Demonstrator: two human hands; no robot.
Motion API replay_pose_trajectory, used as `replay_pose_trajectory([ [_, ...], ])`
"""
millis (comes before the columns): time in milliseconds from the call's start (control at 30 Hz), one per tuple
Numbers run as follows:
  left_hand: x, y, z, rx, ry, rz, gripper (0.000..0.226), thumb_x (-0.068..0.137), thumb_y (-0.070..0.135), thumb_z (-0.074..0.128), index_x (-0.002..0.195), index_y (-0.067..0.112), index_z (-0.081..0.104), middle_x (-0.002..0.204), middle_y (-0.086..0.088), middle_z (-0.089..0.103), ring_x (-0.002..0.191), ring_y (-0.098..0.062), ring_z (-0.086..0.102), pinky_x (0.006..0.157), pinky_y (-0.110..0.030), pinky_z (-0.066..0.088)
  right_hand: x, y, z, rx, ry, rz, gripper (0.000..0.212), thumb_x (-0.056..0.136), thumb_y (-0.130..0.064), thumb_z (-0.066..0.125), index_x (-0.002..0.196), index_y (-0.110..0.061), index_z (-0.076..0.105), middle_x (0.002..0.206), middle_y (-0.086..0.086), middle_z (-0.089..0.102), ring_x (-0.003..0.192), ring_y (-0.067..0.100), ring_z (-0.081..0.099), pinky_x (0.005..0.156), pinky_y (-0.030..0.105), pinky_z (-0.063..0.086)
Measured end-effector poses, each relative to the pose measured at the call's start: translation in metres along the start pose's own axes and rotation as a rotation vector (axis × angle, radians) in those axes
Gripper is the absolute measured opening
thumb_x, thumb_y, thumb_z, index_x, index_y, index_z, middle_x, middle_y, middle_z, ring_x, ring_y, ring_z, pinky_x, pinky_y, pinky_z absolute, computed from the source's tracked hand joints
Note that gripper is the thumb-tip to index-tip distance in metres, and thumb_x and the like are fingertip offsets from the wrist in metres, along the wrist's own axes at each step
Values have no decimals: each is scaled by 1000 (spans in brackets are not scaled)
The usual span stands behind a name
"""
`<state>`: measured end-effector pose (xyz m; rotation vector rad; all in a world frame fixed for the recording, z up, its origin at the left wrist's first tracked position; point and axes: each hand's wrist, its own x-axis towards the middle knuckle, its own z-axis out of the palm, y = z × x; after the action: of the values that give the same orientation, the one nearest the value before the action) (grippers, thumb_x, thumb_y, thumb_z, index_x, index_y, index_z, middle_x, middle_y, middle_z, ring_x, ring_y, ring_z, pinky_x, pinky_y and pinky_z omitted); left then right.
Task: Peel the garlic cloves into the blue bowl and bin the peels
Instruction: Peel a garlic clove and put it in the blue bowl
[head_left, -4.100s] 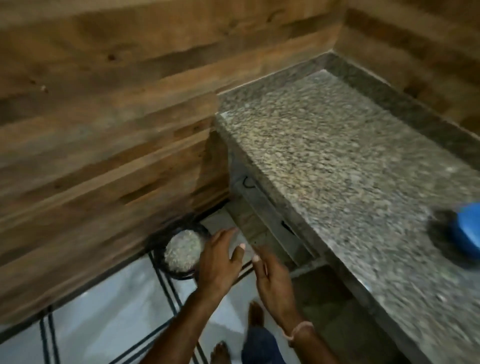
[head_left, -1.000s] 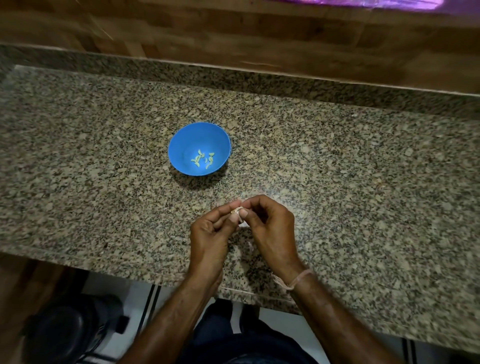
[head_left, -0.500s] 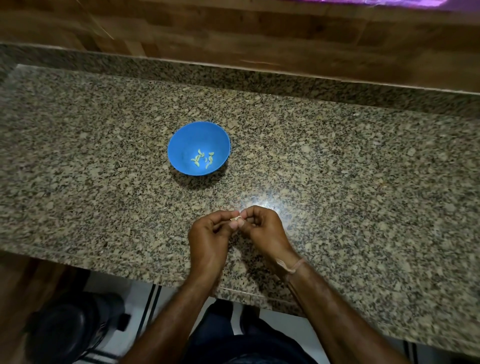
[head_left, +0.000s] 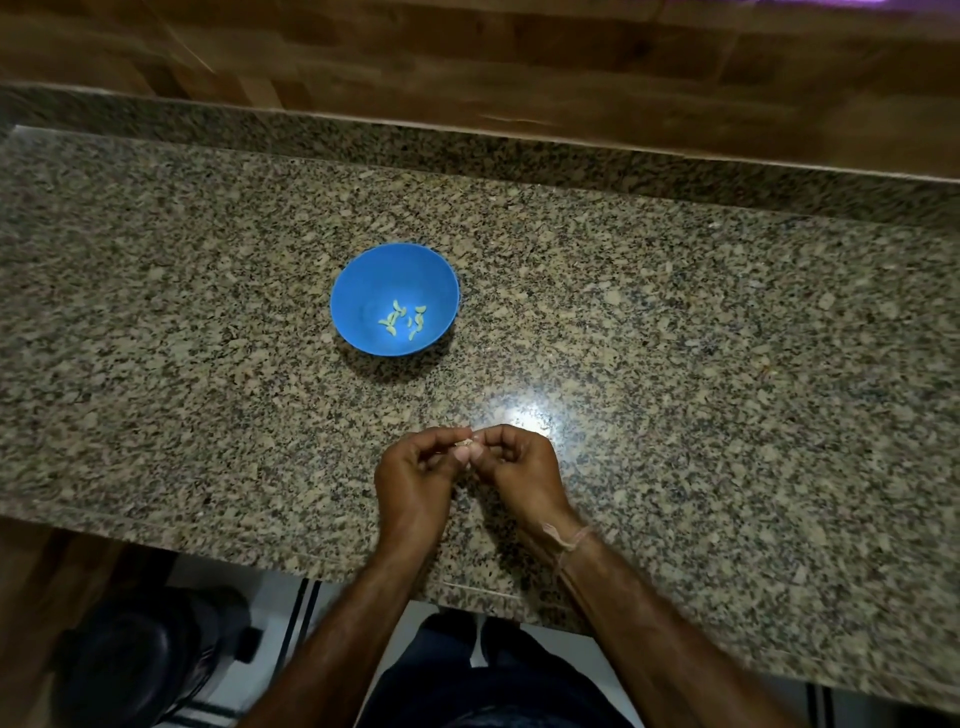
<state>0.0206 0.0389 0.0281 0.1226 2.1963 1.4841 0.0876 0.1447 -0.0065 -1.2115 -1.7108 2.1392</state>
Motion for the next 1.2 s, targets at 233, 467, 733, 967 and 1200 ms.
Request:
replay_pose_trajectory([
  [233, 2, -7, -4, 6, -36, 11, 21, 87, 2, 78, 96, 20, 80, 90, 9, 79, 87, -4, 75, 74, -17, 59, 1, 9, 8, 83, 42, 80, 2, 92, -2, 74, 93, -1, 76, 92, 26, 76, 86, 36, 74, 86, 52, 61],
  [467, 13, -7, -12, -106, -111, -82, 15, 88, 3, 77, 100, 12, 80, 86, 0, 80, 82, -16, 77, 73, -28, 63, -3, 3, 17, 223, 38, 117, 7, 95, 4, 69, 95, 10, 72, 84, 26, 70, 81, 33, 64, 81, 45, 55],
  [733, 22, -13, -15, -97, -140, -86, 14, 86, 6, 80, 99, 12, 80, 85, -2, 80, 81, -18, 78, 75, -34, 63, 5, 8, 30, 256, 144, 161, 4, 92, 7, 71, 88, 6, 72, 77, 21, 69, 75, 28, 65, 73, 38, 57],
  [967, 25, -18, -18, -72, -171, -71, 13, 86, 4, 81, 96, 12, 80, 82, -1, 80, 76, -17, 77, 70, -30, 63, 4, 12, 34, 234, 168, 190, 10, 93, 8, 68, 85, 2, 73, 73, 17, 70, 71, 26, 64, 70, 35, 55],
  [1200, 27, -22, -20, -59, -185, -56, 12, 86, 7, 82, 95, 14, 80, 81, 1, 79, 76, -15, 77, 71, -30, 63, 5, 17, 39, 166, 212, 175, 17, 94, 5, 68, 81, -4, 75, 73, 17, 69, 74, 29, 62, 76, 44, 54],
])
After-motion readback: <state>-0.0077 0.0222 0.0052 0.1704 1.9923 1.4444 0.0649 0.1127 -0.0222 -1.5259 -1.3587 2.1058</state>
